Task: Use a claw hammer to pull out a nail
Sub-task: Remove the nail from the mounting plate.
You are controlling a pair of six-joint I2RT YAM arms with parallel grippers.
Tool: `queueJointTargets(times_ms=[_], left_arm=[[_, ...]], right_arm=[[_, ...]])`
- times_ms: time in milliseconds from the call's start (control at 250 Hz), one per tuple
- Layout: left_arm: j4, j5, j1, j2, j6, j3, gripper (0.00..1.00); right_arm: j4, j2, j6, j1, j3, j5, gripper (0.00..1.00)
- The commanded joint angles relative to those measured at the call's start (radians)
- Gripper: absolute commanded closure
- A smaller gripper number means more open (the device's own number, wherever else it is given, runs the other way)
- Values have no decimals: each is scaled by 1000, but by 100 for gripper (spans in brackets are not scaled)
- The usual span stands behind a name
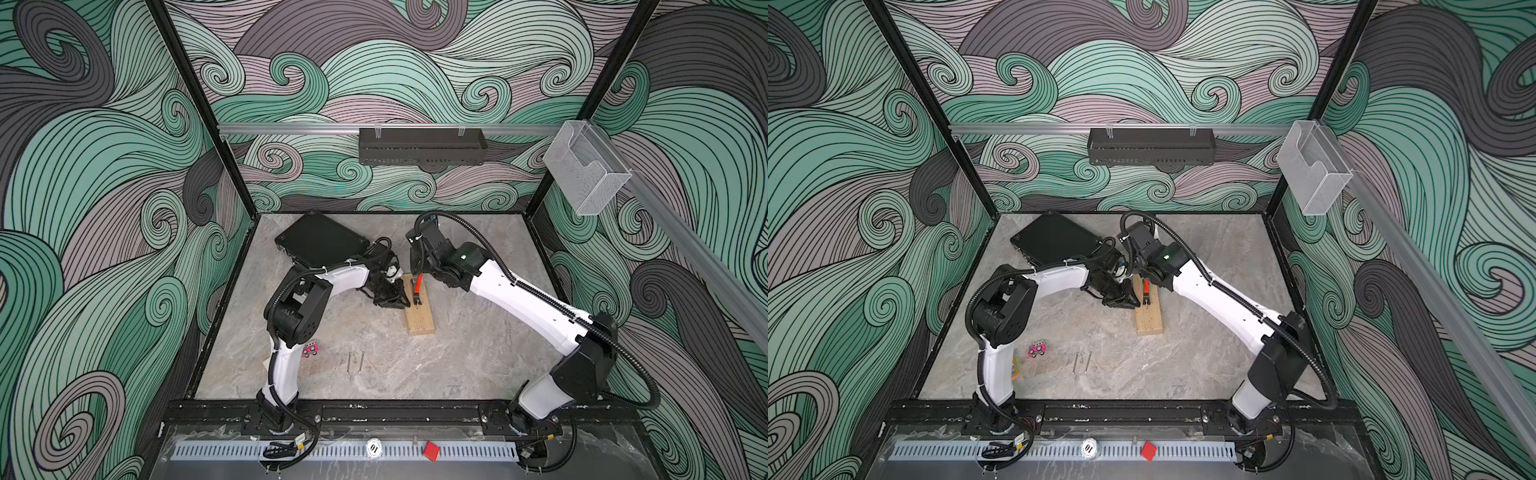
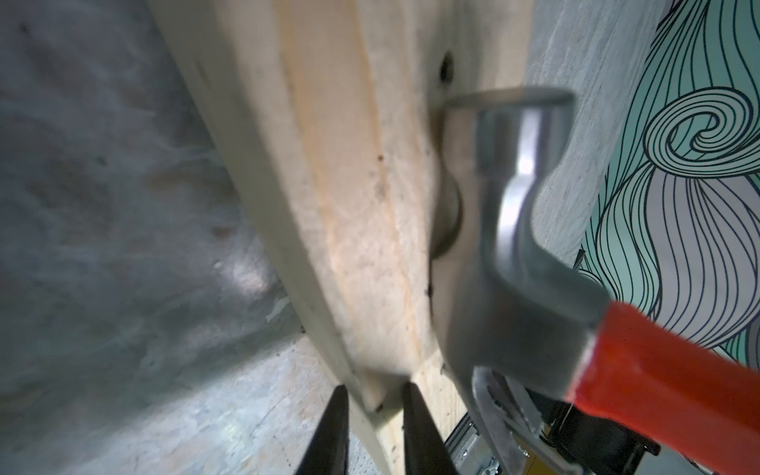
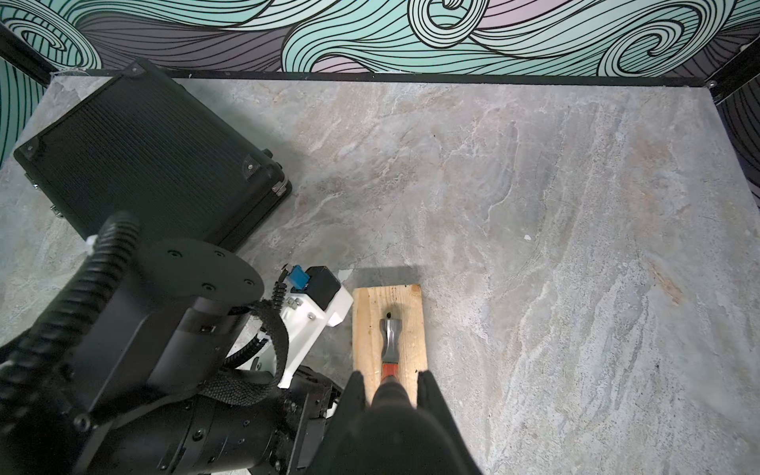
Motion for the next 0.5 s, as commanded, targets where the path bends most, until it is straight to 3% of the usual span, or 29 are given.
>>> queueJointTargets(times_ms=[0,495], left_arm=[[-70,-79,-19,65,16,3,80],[-83,-89,-21,66,19,6,80]], right_arm=[[-93,42,-23,-15,47,-60,100],[-235,151,-92,-54,243,-124,100]])
